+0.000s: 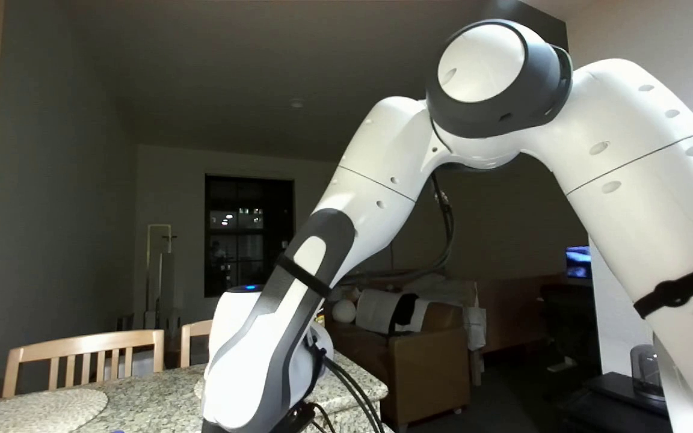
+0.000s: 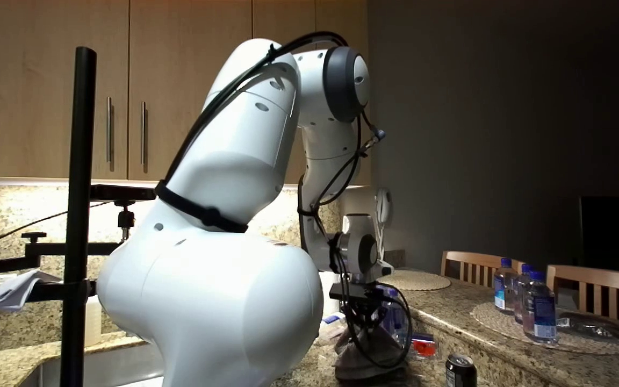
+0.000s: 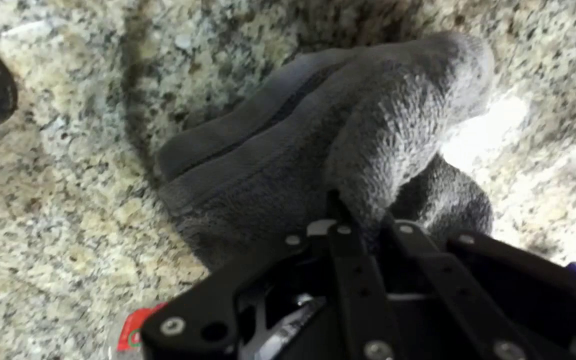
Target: Move the grey towel to the right.
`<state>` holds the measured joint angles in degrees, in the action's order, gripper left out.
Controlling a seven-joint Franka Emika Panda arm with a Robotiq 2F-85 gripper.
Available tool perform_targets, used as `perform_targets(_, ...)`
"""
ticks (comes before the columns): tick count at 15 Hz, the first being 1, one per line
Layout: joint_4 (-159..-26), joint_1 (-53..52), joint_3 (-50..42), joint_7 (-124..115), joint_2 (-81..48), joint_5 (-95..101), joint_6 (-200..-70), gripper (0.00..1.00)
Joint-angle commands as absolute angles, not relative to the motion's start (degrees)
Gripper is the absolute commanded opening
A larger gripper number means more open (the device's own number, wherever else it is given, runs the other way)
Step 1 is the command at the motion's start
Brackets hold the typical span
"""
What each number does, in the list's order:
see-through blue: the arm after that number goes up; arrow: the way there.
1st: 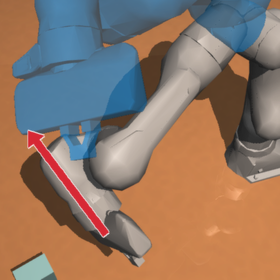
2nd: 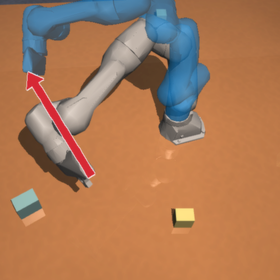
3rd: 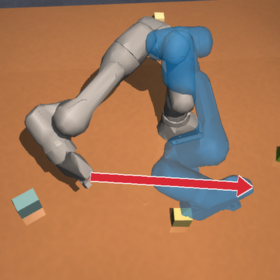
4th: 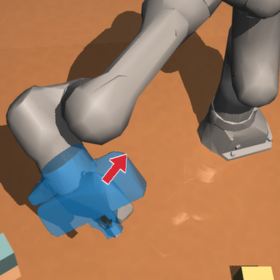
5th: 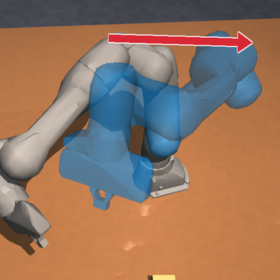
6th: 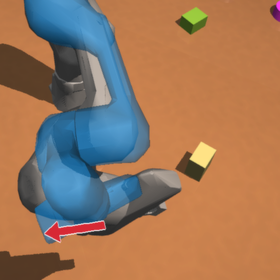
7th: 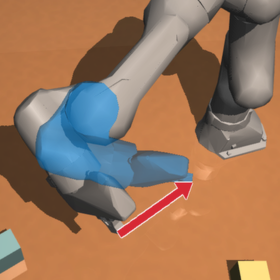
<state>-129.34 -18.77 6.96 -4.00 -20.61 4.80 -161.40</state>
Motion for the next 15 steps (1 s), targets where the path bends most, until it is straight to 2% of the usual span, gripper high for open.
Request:
perform_targets(1, -128.14, -19.54, 4.63, -6.84, -16.82, 8.85, -157.96, 0.08)
perform_targets(15, -117.44, -15.69, 4.29, -6.26, -12.36, 12.56, -142.57, 0.07)
